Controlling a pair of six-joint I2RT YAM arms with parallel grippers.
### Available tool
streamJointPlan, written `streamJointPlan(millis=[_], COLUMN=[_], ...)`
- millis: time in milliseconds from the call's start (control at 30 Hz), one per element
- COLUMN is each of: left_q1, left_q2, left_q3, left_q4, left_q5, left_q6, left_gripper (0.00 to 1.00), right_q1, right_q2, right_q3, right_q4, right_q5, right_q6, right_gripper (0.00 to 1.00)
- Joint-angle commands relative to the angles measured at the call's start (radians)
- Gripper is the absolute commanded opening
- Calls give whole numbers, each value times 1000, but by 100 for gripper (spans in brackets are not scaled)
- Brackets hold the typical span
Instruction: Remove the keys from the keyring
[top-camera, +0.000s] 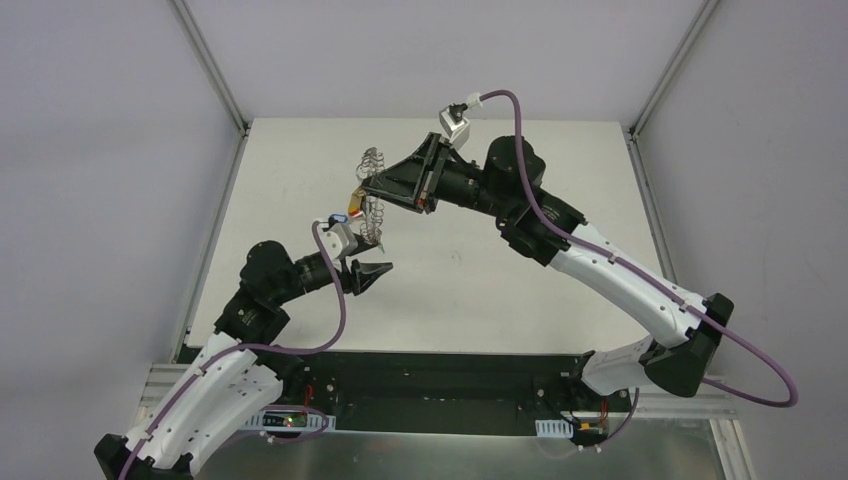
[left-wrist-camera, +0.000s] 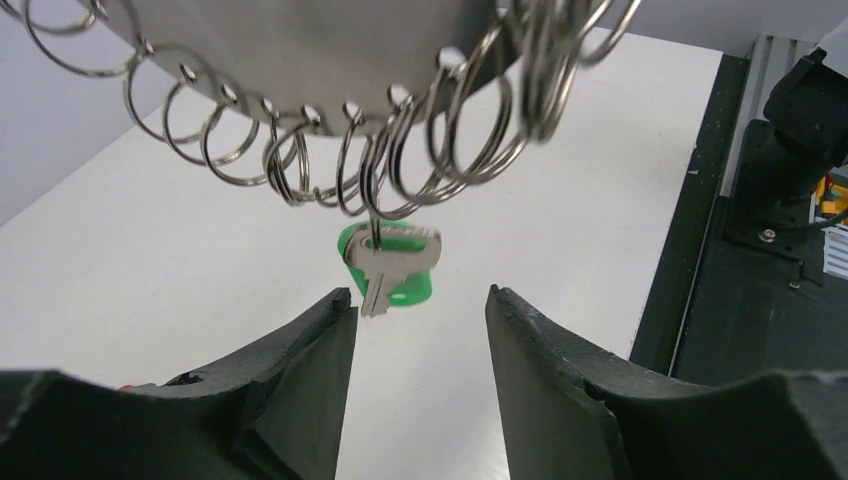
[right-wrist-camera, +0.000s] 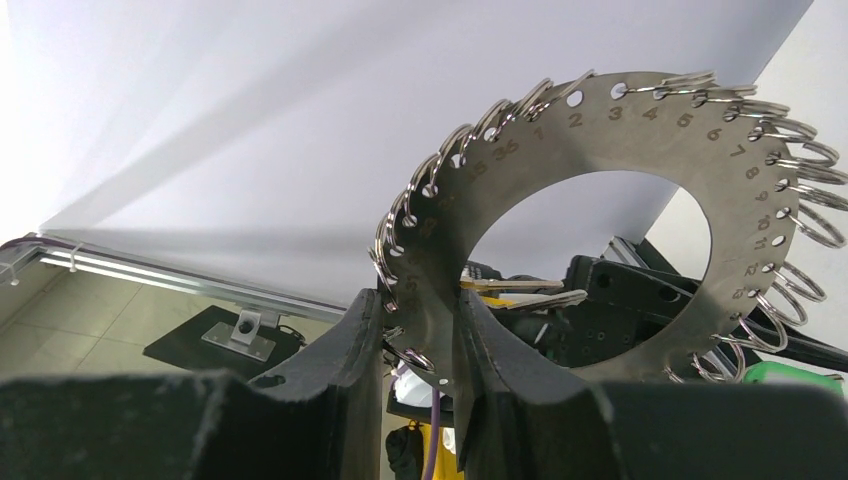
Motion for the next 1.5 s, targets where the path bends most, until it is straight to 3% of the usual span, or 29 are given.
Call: streamJointPlan(millis=[0, 133, 333, 633, 867, 967, 1067, 1233, 1333, 1467], left_q1=[-6, -6, -6, -6, -6, -6, -6, -6, -6, -6], left_q2=[5, 4, 1, -27, -35, -39, -43, -43, -43, -41], left_q3=[21, 27, 29, 24, 22, 23, 24, 25, 28, 30], left_q4=[-3, -10, 5, 24, 24, 24, 23, 13, 6, 4], left_q5=[-4, -9, 12, 24, 22, 24, 23, 18, 15, 8], left_q6=[29, 29, 15, 9, 8, 11, 15, 18, 20, 20], left_gripper=[52, 46, 54, 45, 49, 44, 28, 16, 2, 0], right_q1=[4, 4, 5, 12, 26, 28, 30, 33, 32, 32], right_q2=[-57, -59, -60, -53, -57, -60, -62, -63, -64, -67], right_q3=[32, 25, 16, 9, -18, -21, -21, -17, -19, -16], right_q4=[63, 68, 80, 98, 112, 112, 112, 112, 112, 111], right_q5=[14, 9, 5, -11, -9, -4, -4, -4, 0, 1], right_q6=[-14, -8, 2, 19, 26, 24, 25, 25, 23, 22], right_gripper=[0, 0, 0, 0, 0, 0, 0, 0, 0, 0])
